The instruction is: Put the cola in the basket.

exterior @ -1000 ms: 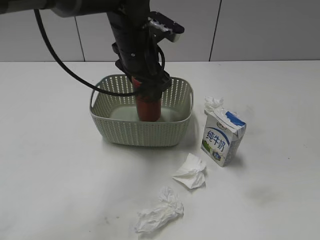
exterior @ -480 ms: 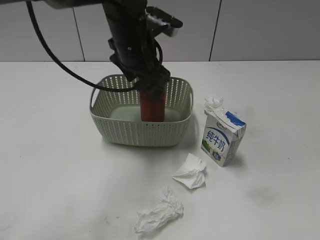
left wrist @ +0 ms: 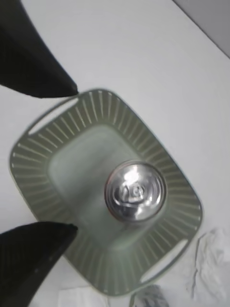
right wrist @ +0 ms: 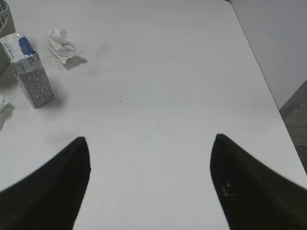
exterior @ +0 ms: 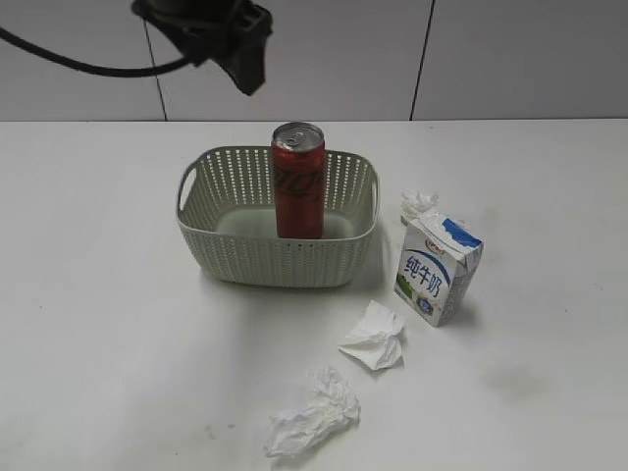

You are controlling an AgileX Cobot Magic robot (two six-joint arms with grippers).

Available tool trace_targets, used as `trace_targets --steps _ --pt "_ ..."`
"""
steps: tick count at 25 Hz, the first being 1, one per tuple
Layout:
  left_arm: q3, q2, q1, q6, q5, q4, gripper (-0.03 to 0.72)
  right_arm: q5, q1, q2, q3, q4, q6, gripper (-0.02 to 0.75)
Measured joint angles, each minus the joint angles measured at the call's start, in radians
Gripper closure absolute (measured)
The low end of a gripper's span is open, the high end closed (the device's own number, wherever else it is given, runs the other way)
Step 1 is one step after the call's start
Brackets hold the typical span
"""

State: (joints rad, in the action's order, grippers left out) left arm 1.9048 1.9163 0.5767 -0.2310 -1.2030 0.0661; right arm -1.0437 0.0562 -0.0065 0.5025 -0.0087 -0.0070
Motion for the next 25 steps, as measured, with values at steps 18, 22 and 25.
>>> trace_targets --steps 18,22,25 --pt "-0.094 -0.076 -0.476 0.153 -0.013 0.106 0.101 0.0 0.0 0.0 0.0 0.0 0.0 0.147" --pt "-0.261 -0.183 -0.475 0.153 -0.012 0.096 0.101 0.0 0.0 0.0 0.0 0.0 0.0 0.147" --pt "-0.414 -0.264 -0.475 0.154 -0.013 0.071 0.101 0.0 0.0 0.0 0.0 0.0 0.0 0.148"
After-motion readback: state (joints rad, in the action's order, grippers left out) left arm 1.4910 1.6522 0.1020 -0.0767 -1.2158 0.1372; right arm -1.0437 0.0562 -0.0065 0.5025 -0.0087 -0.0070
